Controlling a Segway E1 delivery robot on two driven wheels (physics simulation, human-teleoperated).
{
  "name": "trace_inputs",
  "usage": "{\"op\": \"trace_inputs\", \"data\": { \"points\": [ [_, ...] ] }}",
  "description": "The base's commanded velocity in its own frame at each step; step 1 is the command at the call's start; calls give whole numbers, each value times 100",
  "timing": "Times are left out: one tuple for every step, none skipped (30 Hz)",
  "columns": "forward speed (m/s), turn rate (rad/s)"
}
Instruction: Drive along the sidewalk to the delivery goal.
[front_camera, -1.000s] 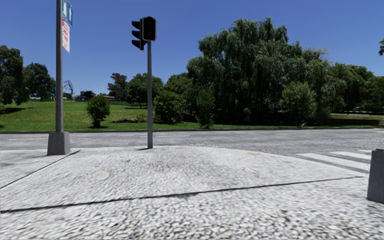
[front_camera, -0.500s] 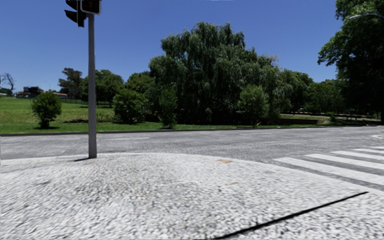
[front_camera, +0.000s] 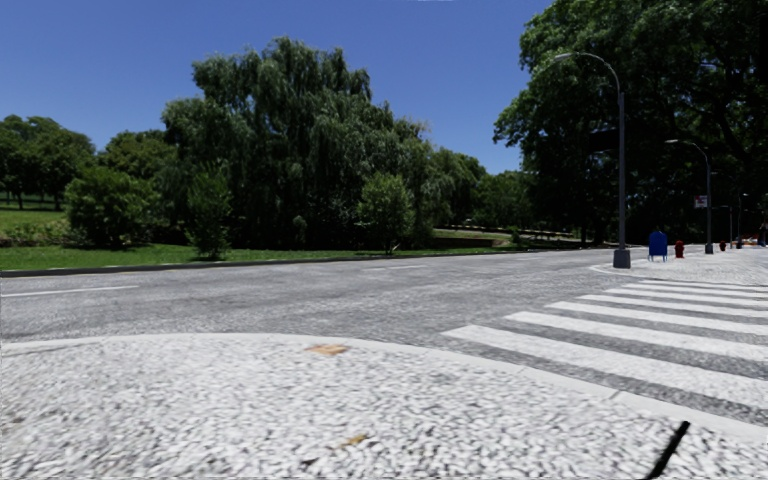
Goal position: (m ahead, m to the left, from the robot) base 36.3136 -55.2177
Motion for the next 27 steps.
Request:
{"op": "trace_inputs", "data": {
  "points": [
    [186, -68],
    [185, -68],
    [185, -68],
    [180, -68],
    [171, -68],
    [166, -68],
    [164, -68],
    [164, -68],
    [164, -68],
    [164, -68],
    [164, -68],
    [164, -68],
    [164, -68],
    [164, -68],
    [164, -68],
    [164, -68],
    [162, -68],
    [155, -68],
    [155, -68],
    [150, -68],
    [148, -68],
    [145, -68],
    [144, -68],
    [144, -68],
    [143, -68],
    [142, -68],
    [142, -68]
  ]
}}
